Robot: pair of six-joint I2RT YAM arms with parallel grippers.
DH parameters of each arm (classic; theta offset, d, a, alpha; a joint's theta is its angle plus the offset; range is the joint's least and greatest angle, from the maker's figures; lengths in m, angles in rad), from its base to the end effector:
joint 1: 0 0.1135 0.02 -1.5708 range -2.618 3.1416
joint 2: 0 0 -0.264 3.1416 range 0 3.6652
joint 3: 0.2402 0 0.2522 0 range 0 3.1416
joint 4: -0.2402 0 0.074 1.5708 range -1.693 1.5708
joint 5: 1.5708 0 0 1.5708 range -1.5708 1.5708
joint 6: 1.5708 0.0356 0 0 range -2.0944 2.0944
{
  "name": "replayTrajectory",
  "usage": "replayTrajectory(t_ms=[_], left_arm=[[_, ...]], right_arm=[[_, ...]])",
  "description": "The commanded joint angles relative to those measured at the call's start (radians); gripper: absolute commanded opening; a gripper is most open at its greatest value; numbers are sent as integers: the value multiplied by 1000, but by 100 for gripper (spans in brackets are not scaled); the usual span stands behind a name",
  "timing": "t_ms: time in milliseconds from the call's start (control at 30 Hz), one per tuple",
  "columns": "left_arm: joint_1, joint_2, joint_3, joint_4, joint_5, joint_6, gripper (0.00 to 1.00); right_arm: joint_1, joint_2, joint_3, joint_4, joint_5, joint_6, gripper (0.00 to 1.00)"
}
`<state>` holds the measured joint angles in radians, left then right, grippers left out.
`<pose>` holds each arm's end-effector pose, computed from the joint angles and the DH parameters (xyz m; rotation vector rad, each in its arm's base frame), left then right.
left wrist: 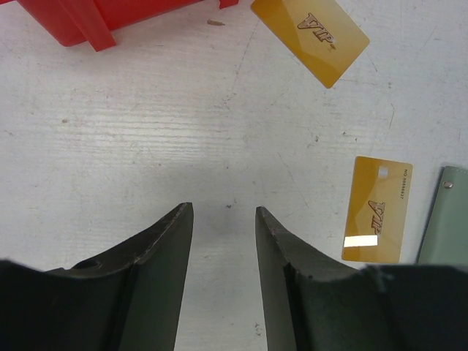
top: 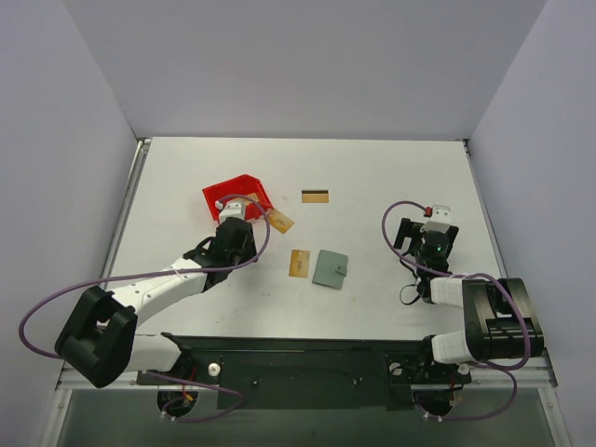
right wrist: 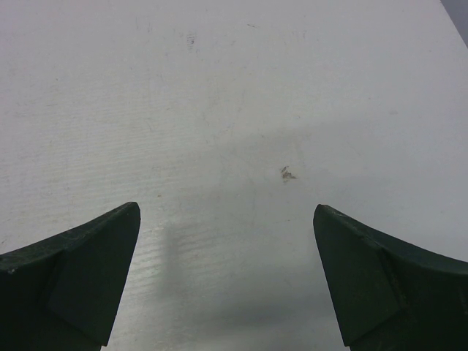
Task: Put the credit cards into the card holder
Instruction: Open the card holder at the center of the board.
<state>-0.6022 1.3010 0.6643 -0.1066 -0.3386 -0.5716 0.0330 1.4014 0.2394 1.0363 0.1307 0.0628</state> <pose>0.2222 -0.1384 0.1978 -0.1354 2.2693 -0.2286 0.2364 0.0032 0.1591 0.1229 1.6911 -0.0392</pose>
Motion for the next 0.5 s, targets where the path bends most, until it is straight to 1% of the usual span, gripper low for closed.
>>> replayTrajectory(t_ms=[0, 467], left_arm=[[7, 0, 31, 41, 3, -1, 50], [7, -2, 29, 44, 3, -1, 50]], right_arm=[[-4, -4, 6, 47, -8, 11, 100], [-5, -4, 6, 47, -8, 11, 100]])
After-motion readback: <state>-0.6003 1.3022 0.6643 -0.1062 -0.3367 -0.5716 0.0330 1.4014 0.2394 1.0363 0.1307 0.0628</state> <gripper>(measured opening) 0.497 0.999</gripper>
